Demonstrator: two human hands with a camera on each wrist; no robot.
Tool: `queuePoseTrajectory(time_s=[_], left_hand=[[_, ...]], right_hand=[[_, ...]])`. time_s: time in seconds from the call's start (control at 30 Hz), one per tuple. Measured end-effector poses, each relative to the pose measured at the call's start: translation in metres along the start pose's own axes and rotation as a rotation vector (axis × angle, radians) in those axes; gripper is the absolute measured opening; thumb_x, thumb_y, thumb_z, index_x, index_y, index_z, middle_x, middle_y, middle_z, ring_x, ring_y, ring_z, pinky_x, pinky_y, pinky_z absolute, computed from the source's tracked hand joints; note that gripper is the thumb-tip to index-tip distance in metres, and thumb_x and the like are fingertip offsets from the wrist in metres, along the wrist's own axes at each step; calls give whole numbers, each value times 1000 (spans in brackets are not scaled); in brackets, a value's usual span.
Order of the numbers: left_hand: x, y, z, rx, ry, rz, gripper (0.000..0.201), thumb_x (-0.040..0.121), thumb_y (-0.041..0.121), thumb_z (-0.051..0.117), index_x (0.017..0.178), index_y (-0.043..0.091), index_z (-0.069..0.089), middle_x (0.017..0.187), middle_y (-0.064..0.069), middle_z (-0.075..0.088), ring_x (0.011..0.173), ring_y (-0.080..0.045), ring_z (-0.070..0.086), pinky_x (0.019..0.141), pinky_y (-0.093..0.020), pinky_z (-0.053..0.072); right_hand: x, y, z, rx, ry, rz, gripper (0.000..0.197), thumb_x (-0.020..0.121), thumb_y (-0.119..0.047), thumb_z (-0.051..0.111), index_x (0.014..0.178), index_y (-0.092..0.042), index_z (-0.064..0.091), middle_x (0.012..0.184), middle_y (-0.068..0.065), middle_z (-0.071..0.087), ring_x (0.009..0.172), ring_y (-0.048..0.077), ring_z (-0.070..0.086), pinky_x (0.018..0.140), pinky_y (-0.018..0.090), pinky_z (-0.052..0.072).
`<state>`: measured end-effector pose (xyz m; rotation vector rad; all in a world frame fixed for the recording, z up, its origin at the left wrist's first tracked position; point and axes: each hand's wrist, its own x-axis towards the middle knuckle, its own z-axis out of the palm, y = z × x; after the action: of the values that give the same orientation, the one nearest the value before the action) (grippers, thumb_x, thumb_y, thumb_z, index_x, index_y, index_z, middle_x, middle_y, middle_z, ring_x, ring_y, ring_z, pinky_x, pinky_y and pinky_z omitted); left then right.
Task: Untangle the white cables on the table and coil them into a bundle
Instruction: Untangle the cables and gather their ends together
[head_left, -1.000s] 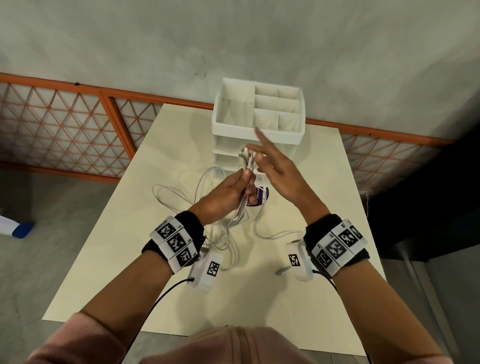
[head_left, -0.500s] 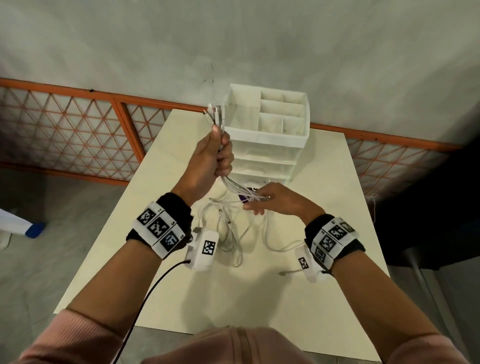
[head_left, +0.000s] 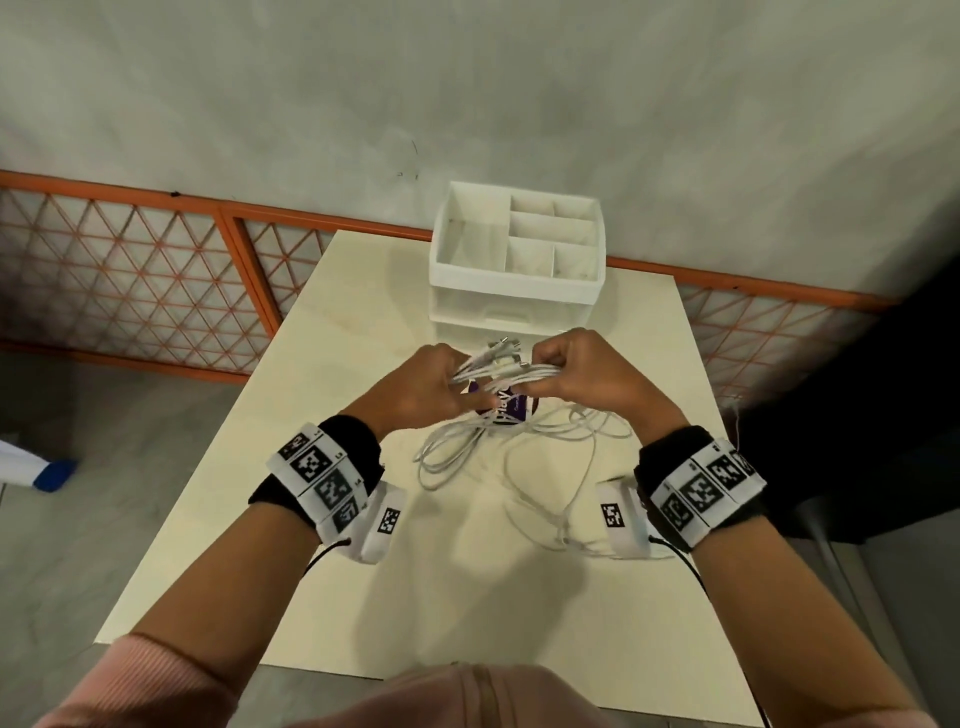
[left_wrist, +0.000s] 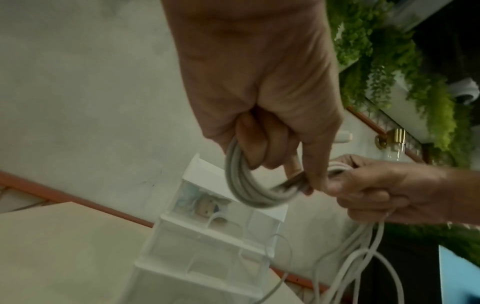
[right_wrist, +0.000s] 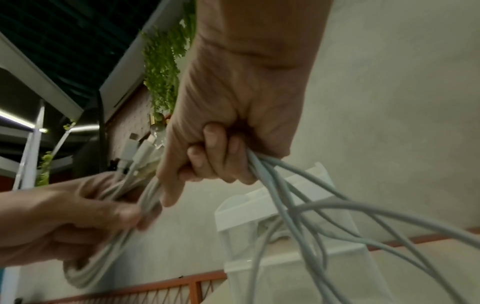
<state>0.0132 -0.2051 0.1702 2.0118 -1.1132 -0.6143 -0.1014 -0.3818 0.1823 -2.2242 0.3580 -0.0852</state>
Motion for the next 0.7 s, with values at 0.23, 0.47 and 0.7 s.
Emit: queuePoseTrajectory(time_s=[0.23, 0.47, 0.7], left_hand=[[3, 19, -12, -98, 339, 205, 39, 87, 18, 65, 54, 24, 46, 46, 7, 39, 41, -3, 37, 45, -12, 29], [9, -9, -28, -197, 565, 146, 40, 86, 33, 62, 68, -2, 56, 51, -5, 43, 49, -18, 37, 54, -32, 36], [8, -48, -24, -118, 495, -105, 25, 86, 27, 65, 82, 2, 66, 54, -5, 53, 51, -20, 47, 58, -28, 37]], right_hand=[[-2, 32, -4, 115, -104, 187, 32, 78, -33, 74, 57, -12, 63, 44, -3, 60, 54, 19, 56, 65, 23, 44], [-4, 56, -22, 53, -33, 143, 24, 76, -35, 75, 68, -16, 64, 71, 6, 67, 78, 26, 66, 84, 40, 49], [-8, 39, -35, 74, 14, 150, 32, 82, -34, 69, 67, -7, 62, 47, -3, 49, 42, 5, 47, 49, 13, 38]])
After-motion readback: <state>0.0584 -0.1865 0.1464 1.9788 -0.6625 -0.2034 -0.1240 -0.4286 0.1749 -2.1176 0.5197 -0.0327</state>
